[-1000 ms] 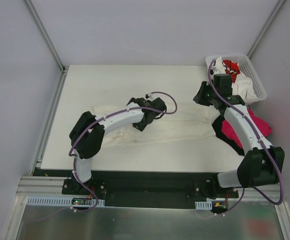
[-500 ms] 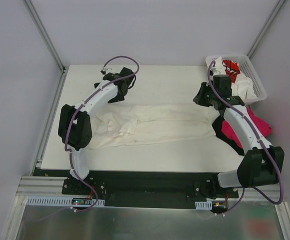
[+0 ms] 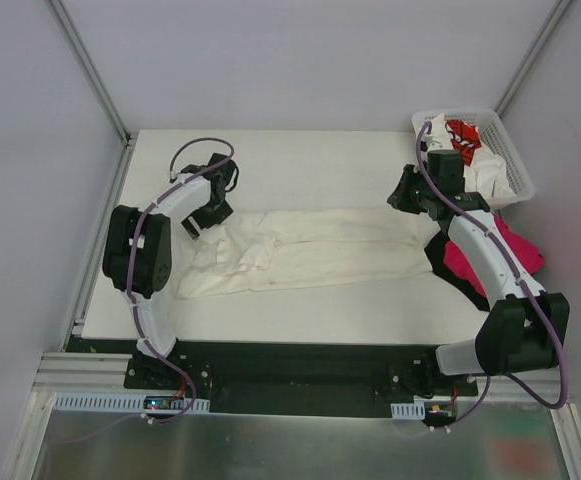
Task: Fold and stack the t-shirts
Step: Fold the other side of the tshirt into a rectangle
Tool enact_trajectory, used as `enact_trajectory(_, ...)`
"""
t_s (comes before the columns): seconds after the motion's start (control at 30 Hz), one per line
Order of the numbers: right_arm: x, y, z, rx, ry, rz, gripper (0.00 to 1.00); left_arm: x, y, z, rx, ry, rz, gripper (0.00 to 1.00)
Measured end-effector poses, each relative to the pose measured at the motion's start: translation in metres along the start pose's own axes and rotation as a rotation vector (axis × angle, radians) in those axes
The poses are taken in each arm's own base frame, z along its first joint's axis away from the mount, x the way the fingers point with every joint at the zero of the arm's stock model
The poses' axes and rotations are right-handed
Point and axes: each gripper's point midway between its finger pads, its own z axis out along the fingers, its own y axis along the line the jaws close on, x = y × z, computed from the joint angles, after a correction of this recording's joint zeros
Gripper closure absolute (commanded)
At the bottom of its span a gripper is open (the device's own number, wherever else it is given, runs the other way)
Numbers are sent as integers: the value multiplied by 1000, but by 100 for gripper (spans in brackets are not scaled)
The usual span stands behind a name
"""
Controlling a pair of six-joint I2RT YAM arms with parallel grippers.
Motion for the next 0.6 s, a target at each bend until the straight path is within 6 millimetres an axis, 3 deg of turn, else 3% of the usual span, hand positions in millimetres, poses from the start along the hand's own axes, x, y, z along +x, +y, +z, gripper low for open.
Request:
enact_trajectory(0.1, 0, 0, 0, 1, -1, 0, 85, 7, -2, 5, 25, 32, -25, 23)
enact_trajectory(0.33, -1, -2, 0, 6, -2, 2, 85, -1, -9, 2, 95, 34, -81, 28)
enact_trajectory(0.6, 0, -3, 0, 7, -1, 3, 85, 7, 28, -43, 188, -22, -99, 30)
